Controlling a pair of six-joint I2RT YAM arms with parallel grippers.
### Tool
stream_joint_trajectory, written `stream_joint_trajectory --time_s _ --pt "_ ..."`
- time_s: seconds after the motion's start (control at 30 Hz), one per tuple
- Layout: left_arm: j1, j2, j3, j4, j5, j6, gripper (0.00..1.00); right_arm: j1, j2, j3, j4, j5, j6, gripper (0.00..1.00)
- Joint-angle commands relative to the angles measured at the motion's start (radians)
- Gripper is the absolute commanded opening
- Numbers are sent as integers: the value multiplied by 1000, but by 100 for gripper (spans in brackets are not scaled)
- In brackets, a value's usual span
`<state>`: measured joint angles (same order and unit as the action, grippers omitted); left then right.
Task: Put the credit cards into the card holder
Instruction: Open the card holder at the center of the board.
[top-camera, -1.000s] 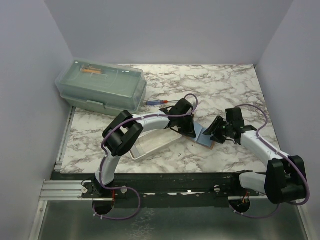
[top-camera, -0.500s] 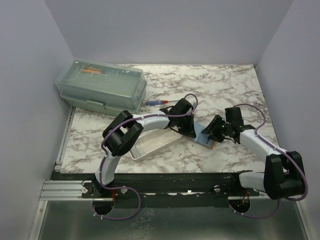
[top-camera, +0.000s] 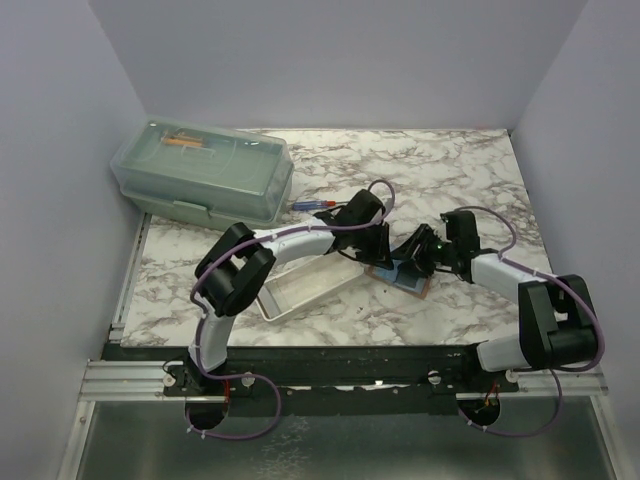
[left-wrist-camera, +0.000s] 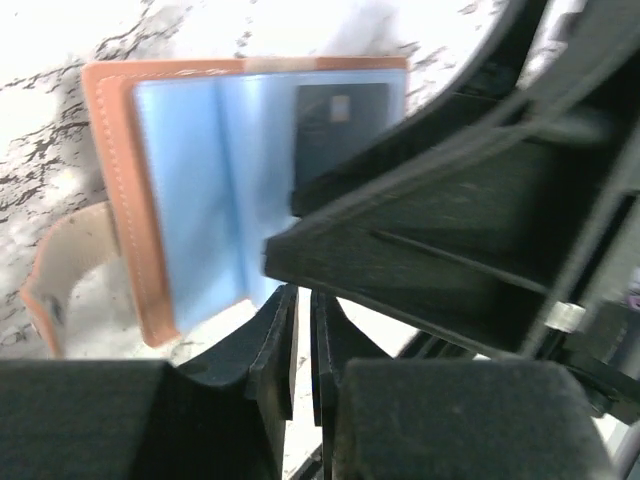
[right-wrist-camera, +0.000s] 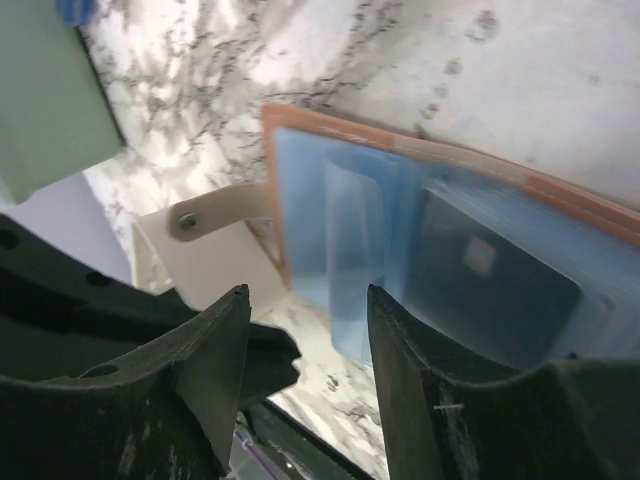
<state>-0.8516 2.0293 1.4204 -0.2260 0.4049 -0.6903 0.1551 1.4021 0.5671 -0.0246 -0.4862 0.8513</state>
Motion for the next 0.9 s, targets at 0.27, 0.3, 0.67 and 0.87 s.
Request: stream_joint_trajectory --time_s 0.27,0.3,0.67,0.87 --pt "2 -187 -23 1 8 36 22 -2 159 30 266 -170 114 53" --pt "2 -190 -24 1 9 37 23 0 176 37 281 -176 120 53" --pt "0 -176 -12 1 34 46 26 8 271 172 242 -330 23 65" --pt "0 -169 3 0 36 53 28 8 254 295 -18 -257 -144 72"
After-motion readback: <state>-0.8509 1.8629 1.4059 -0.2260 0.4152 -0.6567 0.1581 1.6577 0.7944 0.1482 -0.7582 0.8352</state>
